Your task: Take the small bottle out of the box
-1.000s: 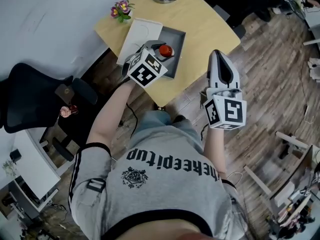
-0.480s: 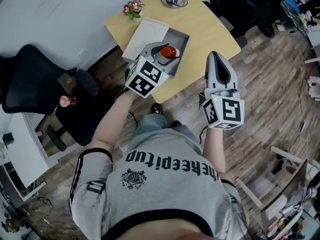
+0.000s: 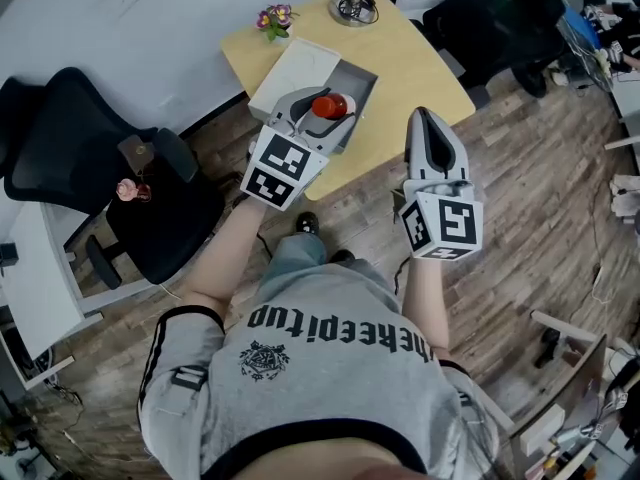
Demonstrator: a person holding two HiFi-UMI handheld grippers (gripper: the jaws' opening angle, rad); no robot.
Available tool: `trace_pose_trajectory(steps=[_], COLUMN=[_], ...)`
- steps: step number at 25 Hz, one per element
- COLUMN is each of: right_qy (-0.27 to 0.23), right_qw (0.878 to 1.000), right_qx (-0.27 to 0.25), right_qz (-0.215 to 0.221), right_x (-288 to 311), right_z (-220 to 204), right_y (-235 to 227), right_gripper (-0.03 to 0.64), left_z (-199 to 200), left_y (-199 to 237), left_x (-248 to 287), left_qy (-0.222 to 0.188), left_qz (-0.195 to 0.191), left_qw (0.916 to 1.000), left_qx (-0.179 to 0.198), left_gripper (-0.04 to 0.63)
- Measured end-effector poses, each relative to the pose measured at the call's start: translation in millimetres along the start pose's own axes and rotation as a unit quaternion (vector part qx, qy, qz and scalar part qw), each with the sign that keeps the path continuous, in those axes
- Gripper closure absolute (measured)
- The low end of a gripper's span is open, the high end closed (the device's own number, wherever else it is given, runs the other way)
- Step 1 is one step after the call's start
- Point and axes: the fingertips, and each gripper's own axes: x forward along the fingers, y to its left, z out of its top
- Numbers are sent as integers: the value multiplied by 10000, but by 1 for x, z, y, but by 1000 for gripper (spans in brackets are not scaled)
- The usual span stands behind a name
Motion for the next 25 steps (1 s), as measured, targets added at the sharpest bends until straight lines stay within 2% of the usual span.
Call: trace_pose_trajectory(steps=[11,21,25], right_qy=[-192,-318,-380], right_qw=[9996,9989,9987], right_qx=[-125,-185,-193], right_qz=[140,281,267], right_x=[-46,-85,-96], right_z=[18,26,27], right_y=[6,9,9], right_gripper=[615,615,615], left_z=[31,44,46], left_y=[-21,-44,-52], left_x=[-51,-91,-102], left_qy=[-763,-1192,-1337], left_qz=[682,1274,1385], left_qw=[9945,9844,9809], left_qx=[-230,-238,-295], left_gripper=[374,374,374])
